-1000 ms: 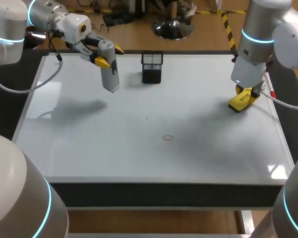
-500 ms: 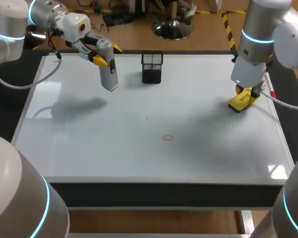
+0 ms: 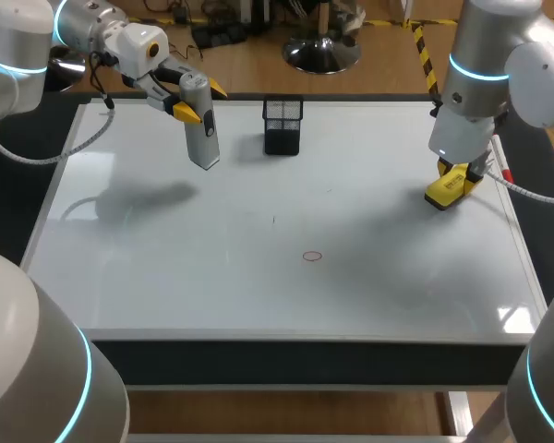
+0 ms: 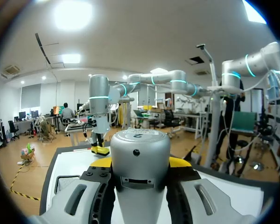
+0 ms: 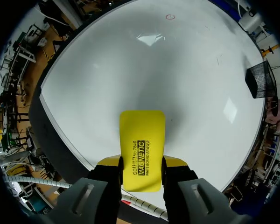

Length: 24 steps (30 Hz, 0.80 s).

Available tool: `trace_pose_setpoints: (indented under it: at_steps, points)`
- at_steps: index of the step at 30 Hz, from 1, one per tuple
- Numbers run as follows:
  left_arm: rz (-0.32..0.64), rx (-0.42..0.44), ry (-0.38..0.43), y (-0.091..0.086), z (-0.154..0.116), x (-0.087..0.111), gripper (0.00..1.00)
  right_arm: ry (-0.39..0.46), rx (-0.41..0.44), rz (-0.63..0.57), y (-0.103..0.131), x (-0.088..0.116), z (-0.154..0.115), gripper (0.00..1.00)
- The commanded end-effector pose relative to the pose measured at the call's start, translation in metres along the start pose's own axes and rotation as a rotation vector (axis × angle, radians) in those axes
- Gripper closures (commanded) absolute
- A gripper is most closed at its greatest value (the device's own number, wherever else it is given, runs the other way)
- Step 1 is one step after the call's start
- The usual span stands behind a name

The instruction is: Pick up the inspection probe, press it on each red-marked spot on the whiteboard one by one, put down the probe, pick up the eraser, and wipe off all the red marks.

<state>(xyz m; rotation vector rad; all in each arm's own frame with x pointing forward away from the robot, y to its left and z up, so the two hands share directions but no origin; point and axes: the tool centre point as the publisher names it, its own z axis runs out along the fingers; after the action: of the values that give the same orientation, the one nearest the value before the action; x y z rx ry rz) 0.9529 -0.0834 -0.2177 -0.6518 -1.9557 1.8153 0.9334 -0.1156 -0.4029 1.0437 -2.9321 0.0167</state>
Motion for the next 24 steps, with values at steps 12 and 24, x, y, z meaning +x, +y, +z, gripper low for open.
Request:
trace_pose_setpoints:
  at_steps: [12, 24]
  points:
    - [0.0, 0.001, 0.005, 0.0, -0.001, -0.001, 1.0, 0.033, 0.031, -0.197, 0.08, 0.003, 0.006, 1.0]
    - [0.0, 0.001, 0.005, 0.0, -0.001, -0.001, 1.0, 0.029, 0.094, -0.378, 0.159, -0.002, -0.005, 1.0]
